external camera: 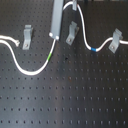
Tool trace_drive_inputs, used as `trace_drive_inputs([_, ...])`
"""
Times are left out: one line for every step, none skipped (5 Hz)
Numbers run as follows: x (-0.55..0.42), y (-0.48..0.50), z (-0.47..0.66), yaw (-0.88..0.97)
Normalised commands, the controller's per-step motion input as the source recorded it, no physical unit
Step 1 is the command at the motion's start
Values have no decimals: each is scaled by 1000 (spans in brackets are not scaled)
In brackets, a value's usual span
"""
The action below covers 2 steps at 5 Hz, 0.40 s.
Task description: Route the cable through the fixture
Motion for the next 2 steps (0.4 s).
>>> trace_drive_inputs([28,164,92,563])
trace_drive_inputs([-104,126,175,386])
